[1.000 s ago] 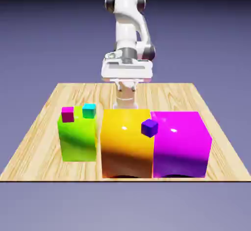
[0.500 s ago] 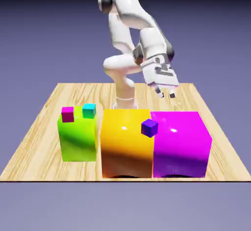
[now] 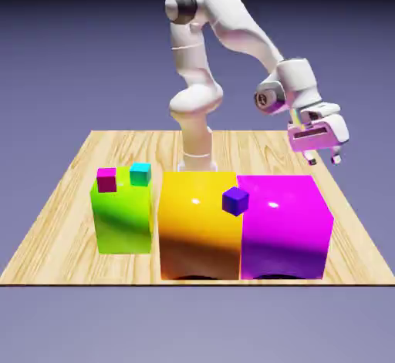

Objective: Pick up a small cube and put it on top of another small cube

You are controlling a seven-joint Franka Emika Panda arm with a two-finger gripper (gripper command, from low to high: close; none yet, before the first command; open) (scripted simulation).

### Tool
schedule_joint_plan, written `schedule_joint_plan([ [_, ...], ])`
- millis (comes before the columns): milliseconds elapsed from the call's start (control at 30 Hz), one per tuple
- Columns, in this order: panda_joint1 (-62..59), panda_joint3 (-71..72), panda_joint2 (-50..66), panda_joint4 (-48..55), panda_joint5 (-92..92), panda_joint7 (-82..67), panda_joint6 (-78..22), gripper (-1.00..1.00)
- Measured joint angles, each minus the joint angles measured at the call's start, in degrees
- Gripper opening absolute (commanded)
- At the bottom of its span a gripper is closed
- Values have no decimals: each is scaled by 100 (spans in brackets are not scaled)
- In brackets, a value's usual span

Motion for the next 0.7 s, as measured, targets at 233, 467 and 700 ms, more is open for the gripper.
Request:
schedule_joint_plan([
  [233, 1292, -497, 781, -324, -670, -514, -195, 0],
  [467, 1557, -667, 1570, -1125, -1395, 492, -98, 0],
  [700, 1091, -197, 2933, -883, -1052, 354, 1026, -100],
])
